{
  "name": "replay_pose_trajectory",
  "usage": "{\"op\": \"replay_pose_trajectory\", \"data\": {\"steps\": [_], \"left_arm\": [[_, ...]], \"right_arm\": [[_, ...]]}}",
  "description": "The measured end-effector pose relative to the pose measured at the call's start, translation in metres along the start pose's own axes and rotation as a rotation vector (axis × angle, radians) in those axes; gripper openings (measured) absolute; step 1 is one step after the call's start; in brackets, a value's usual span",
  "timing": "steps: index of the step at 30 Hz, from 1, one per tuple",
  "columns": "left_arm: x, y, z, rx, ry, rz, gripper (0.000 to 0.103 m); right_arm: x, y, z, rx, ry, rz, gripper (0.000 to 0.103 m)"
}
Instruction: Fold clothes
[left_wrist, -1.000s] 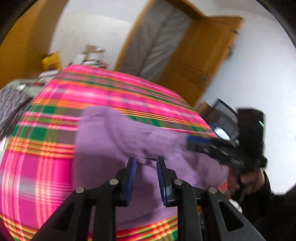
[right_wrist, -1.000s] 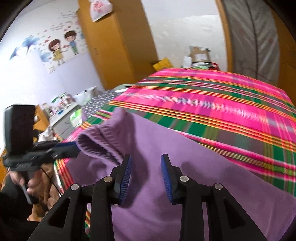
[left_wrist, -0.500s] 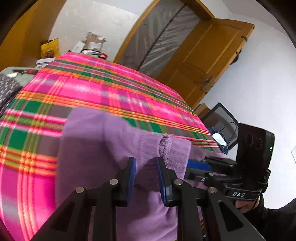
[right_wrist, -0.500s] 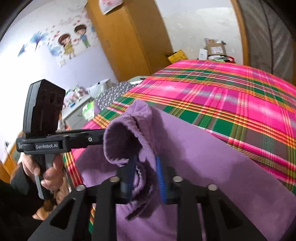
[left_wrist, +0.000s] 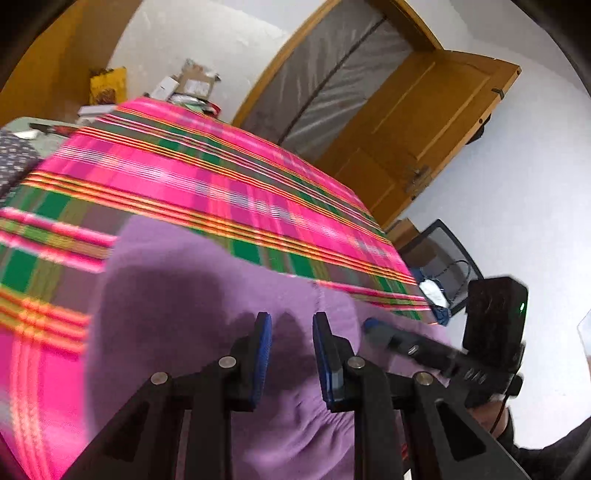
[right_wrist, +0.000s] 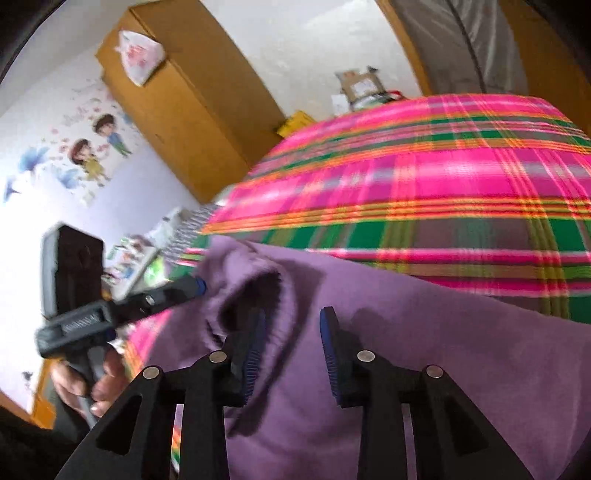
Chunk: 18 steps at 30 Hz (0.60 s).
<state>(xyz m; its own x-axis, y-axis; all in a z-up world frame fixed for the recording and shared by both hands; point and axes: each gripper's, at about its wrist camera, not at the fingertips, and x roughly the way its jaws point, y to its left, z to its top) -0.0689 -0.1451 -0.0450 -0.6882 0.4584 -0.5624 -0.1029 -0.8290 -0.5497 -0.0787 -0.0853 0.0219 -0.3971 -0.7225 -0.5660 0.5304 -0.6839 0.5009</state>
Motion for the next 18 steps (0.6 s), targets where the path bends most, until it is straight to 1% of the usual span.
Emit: {"op": "replay_pose_trajectory", "data": {"steps": [1, 4, 8, 10, 12, 14, 16, 17, 18], "left_arm": [[-0.006, 0.003, -0.005, 0.0, -0.001, 0.009, 0.023], [-0.013, 0.006, -0.025, -0.005, 0.028, 0.009, 0.023], [-0.007, -0.007, -0.046, 0.033, 0.076, 0.0, 0.023], [-0.003, -0.016, -0.053, 0.065, 0.095, -0.01, 0.023], [0.001, -0.023, -0.058, 0.1, 0.111, -0.017, 0.023], [0.004, -0.03, -0.061, 0.136, 0.123, -0.015, 0.023], [0.008, -0.031, -0.063, 0.15, 0.14, -0.02, 0.023], [0.007, -0.03, -0.064, 0.154, 0.141, -0.025, 0.023], [0.006, -0.029, -0.065, 0.158, 0.142, -0.031, 0.023]], "right_arm": [[0.001, 0.003, 0.001, -0.004, 0.006, 0.032, 0.033], [0.014, 0.013, 0.004, -0.007, 0.042, 0.119, 0.034], [0.04, 0.023, 0.008, 0.018, 0.119, 0.188, 0.034], [0.054, 0.026, 0.014, 0.032, 0.147, 0.201, 0.034], [0.065, 0.024, 0.02, 0.059, 0.173, 0.188, 0.034], [0.075, 0.019, 0.025, 0.104, 0.191, 0.189, 0.034], [0.081, 0.01, 0.028, 0.171, 0.19, 0.199, 0.034], [0.082, 0.004, 0.027, 0.215, 0.178, 0.214, 0.031], [0.082, -0.002, 0.027, 0.258, 0.162, 0.232, 0.013]]}}
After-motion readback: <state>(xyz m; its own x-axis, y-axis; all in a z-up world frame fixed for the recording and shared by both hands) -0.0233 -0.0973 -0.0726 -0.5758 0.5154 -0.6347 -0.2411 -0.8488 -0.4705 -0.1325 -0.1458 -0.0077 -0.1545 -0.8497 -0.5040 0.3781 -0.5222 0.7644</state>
